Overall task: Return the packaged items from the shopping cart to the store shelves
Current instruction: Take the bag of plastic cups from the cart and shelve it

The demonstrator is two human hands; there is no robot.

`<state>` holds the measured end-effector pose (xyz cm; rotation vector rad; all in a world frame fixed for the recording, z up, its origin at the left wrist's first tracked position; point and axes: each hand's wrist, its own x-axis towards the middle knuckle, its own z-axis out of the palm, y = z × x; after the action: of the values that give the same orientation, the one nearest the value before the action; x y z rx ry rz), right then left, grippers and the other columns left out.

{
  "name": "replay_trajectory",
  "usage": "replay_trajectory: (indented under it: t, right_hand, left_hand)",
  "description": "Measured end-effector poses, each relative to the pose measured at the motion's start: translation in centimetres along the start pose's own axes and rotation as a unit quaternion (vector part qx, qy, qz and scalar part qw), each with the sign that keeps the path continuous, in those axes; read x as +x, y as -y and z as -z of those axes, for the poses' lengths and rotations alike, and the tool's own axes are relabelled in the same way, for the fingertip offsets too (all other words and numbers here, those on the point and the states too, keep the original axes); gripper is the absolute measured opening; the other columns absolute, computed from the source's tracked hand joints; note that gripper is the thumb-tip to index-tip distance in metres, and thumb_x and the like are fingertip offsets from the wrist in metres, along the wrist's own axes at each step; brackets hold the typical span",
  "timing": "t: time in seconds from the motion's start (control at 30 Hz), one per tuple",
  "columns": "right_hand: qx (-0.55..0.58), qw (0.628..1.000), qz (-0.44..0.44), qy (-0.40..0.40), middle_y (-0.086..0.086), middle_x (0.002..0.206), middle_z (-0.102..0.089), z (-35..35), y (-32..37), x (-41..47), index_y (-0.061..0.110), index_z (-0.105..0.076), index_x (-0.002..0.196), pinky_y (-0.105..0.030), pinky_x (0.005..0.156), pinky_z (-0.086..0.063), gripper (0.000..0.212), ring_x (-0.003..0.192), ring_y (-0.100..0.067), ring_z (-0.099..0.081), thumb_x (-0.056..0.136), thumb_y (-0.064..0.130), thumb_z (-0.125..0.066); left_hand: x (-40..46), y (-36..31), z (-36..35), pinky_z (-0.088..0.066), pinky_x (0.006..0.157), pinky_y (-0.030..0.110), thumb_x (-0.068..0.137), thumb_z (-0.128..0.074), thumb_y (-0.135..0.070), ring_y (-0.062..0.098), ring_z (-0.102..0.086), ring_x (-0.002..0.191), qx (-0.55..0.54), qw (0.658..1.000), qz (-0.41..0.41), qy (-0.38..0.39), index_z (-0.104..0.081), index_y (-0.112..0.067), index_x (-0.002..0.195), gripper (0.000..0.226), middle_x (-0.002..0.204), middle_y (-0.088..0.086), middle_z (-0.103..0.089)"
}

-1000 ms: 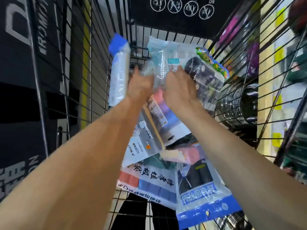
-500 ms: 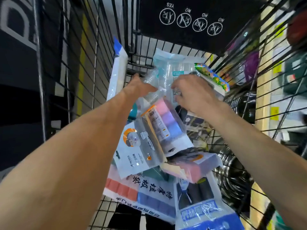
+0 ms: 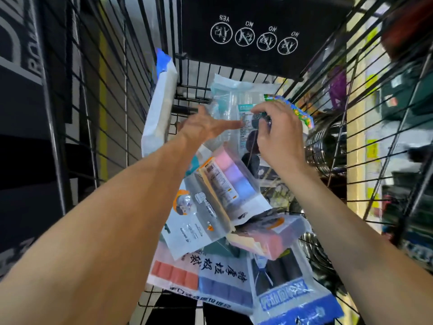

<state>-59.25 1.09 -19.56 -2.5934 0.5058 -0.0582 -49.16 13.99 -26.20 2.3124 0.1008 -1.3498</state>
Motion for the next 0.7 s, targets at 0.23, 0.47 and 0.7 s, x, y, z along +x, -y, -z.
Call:
replay_trajectory:
  t: [0.23,0.47,0.7]
  right_hand:
    - [0.068,0.996,-0.055,-0.036,0.006,0.103,-0.069,0.9,-1.2,-1.4,0.017,-0.071,0.1,-0.013,0.089,-0.045,0.026,0.099,-0.007,-0.061,0.087,-0.002,-0.06]
    - [0.117,0.988,-0.085,-0.062,0.006,0.097,-0.07,2.0,-1.3,-2.9,0.015,-0.071,0.099,-0.013,0.083,-0.049,0.023,0.088,-0.005,-0.063,0.087,-0.001,-0.061]
    - [0.217,0.953,-0.168,-0.128,0.005,0.094,-0.069,3.7,-0.9,-4.3,0.011,-0.071,0.101,-0.011,0.078,-0.05,0.018,0.085,-0.001,-0.063,0.088,0.002,-0.064]
  left_hand:
    - [-1.8,-2.8,-1.4,-0.052,0.095,0.045,0.052,-0.077,-0.077,0.028,-0.061,0.11,0.004,0.994,-0.052,-0.093,-0.025,-0.011,0.146,0.126,0.122,0.008,-0.061]
    - [-2.5,-5.5,-2.5,-0.051,0.095,0.042,0.064,-0.071,-0.073,0.031,-0.061,0.112,-0.028,0.988,-0.036,-0.15,-0.03,-0.01,0.141,0.107,0.123,0.011,-0.061]
    - [-7.0,-4.0,0.5,-0.048,0.088,0.039,0.061,-0.073,-0.072,0.033,-0.063,0.106,0.039,0.961,-0.105,-0.252,-0.036,-0.014,0.129,0.097,0.113,0.01,-0.066]
